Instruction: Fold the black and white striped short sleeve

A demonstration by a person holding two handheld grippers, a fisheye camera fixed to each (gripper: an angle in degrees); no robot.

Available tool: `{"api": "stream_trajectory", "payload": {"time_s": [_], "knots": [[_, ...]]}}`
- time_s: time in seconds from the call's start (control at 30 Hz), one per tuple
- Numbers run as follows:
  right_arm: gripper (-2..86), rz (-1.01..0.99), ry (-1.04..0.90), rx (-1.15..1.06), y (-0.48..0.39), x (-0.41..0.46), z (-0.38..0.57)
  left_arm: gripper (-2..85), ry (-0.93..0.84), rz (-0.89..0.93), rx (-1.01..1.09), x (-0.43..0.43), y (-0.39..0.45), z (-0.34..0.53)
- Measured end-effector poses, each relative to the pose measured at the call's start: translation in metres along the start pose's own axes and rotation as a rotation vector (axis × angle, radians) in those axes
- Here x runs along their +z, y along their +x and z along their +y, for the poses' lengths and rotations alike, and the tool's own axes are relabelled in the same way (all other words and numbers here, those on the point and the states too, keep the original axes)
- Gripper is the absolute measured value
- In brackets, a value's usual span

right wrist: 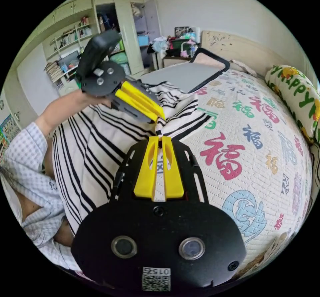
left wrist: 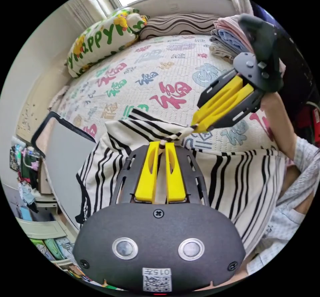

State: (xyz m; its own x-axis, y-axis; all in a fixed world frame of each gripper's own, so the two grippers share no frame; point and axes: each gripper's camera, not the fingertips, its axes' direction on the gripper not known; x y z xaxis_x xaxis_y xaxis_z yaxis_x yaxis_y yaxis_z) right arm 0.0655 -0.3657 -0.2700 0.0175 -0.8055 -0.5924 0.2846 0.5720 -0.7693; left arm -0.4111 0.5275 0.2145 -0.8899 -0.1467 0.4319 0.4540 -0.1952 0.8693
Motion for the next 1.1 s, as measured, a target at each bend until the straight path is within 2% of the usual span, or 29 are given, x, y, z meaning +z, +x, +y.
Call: {"api": "stream_trajectory", "payload": {"time_s": [0.1,0.23,0.37,0.5,0.63,0.7,0.77,1.1], "knots": [[0.5,-0.008,-0.085,0.036,0.012,0.016,0.003,5.9,0.053,0.082,-0.120,-0.019,-0.044,0.005],[0.5,-0.092,-0.059,0.080,0.030,0.013,0.011,7.7,0.178,0.009,-0.295,-0.026,-0.079,-0.013],[0.5,-0.089,-0.030,0.096,0.035,0.007,0.016,10.6,0.040,-0.008,-0.407,0.032,-0.103,-0.056],[0.5,-0.041,-0.024,0.085,0.031,0.003,0.017,10.1,-0.068,0.027,-0.524,0.081,-0.138,-0.057],[0.4,-0.010,-0.008,0.098,0.029,-0.003,0.018,1.9,0.025,0.083,-0.580,0.069,-0.163,-0.040],[0.4,0.020,0.001,0.105,0.028,-0.008,0.020,0.6,0.184,0.145,-0.582,0.050,-0.172,-0.031],[0.4,0.045,0.004,0.109,0.026,-0.011,0.021,0.2,0.264,0.169,-0.587,0.041,-0.176,-0.027],[-0.5,0.133,-0.072,0.070,0.012,-0.015,0.023,0.6,0.327,0.253,-0.595,0.049,-0.197,-0.027]]}}
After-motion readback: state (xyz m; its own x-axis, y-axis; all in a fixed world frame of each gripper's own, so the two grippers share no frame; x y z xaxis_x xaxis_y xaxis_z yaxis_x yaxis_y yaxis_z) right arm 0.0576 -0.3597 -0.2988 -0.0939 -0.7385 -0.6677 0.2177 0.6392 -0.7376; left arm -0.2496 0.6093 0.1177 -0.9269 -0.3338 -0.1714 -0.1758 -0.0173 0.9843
